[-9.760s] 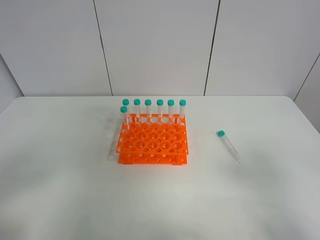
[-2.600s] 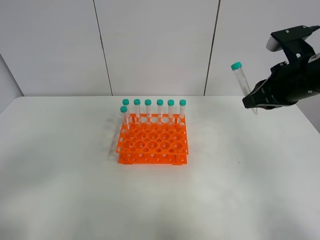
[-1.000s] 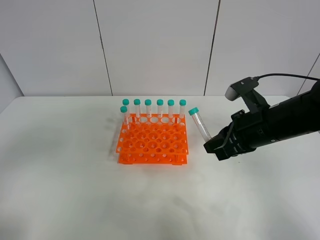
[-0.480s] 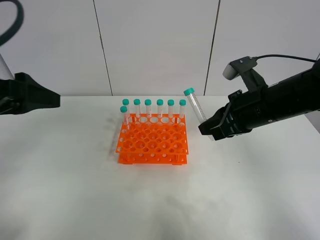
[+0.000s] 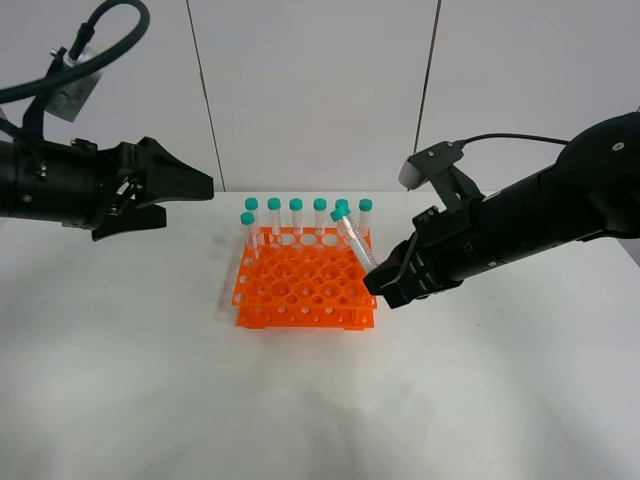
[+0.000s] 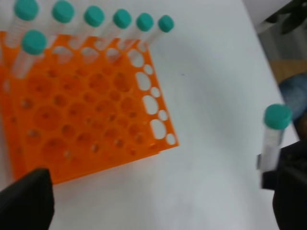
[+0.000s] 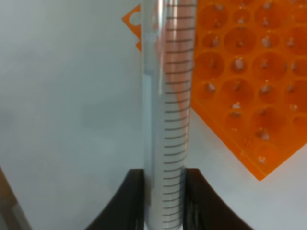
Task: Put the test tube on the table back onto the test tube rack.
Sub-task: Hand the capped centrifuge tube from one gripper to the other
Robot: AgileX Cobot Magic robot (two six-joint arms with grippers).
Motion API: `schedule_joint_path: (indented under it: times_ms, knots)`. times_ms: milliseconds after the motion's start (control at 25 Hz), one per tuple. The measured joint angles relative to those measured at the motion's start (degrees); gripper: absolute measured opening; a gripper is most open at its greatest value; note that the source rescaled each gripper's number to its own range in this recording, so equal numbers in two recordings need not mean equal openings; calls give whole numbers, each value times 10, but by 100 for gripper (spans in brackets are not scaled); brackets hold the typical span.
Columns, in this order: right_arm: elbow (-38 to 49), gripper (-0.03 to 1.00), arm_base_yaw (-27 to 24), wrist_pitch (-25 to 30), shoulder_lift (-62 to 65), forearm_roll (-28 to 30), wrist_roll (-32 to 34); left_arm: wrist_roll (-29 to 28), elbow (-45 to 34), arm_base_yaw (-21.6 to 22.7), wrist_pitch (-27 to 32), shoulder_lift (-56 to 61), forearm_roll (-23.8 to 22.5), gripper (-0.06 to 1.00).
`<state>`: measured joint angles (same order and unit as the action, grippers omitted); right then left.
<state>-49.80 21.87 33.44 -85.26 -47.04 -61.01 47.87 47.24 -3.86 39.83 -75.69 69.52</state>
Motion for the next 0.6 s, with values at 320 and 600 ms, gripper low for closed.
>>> schedule_joint_path:
  times_ms: [320,600]
  knots:
    - [0,2,0,-2,-16,-3,0,101,0,-126,-11,-113,183,100]
    - [0,2,0,-2,-16,-3,0,188,2,-155,-7,-164,290,100]
